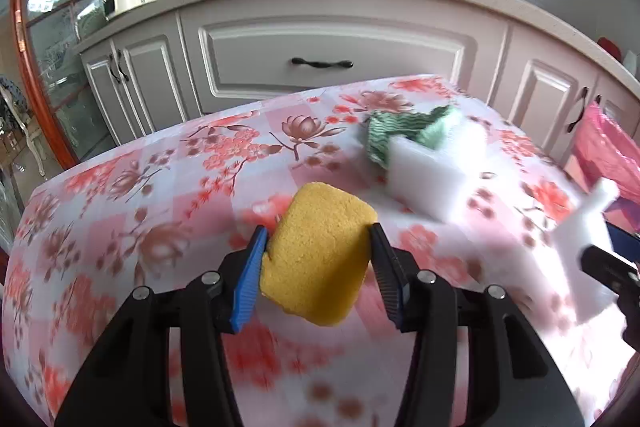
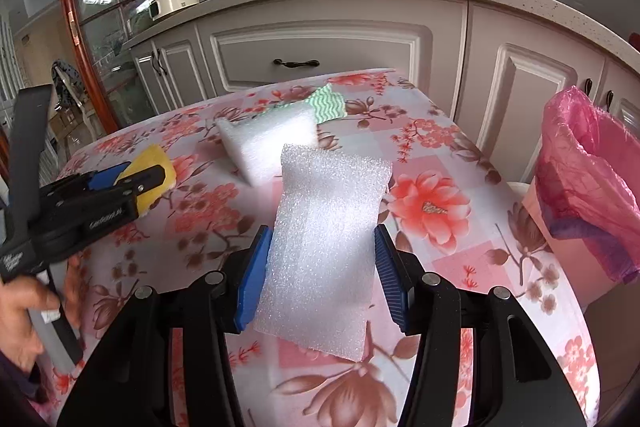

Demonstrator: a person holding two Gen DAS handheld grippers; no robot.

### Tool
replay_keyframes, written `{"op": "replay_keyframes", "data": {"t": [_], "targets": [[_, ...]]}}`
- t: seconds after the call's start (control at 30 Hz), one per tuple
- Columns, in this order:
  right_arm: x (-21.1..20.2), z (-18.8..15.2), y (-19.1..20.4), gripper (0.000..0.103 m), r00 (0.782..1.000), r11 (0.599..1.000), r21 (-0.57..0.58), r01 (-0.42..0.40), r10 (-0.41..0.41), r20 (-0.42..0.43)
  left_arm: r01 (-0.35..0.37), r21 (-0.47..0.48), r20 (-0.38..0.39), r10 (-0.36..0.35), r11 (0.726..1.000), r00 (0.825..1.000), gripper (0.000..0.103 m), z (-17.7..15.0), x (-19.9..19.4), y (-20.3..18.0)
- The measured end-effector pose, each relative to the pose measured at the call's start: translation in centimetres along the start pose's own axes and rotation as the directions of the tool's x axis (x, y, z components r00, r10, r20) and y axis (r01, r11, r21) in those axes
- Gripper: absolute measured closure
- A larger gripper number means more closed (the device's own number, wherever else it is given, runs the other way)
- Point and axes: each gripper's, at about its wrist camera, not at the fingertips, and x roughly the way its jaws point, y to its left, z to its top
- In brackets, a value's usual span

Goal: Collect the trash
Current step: 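Carry the foam block and yellow sponge to the bin with both tools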

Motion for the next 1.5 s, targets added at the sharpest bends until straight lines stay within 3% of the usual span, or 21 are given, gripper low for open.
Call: {"op": "replay_keyframes", "data": {"t": [0.3,0.77,1.1,1.5], "targets": [[-2.4,-1.0,1.2,0.053,1.0,1.0,-0.028,-0.013,0.014,0.026,0.013,-0.028,0.103,-0.01,1.0,0.995,0.054,-3.7,-7.5,-2.1],[-7.5,-1.7,0.0,0.053,0.992,1.0,-0.026,-0.005,0.009,0.126,0.04,0.006,0.238,-0.04,0.999,0.97,0.054,-4.3,-14.6,-6.7],[-11.3,-1.5,-4.1,0.053,0.977,0.999,0.033,0.041,-0.047,0.207,0.043,0.075,0.316,-0.064,0.996,0.947,0.053,-2.7,-17.5,-11.1],[-14.5,-0.5,-12.0,0.053,0.946,0.978,0.138,0.154,-0.187,0.266,0.123,0.184,0.354,-0.182,0.975,0.917,0.053,0.5,-17.7,-19.0]]}}
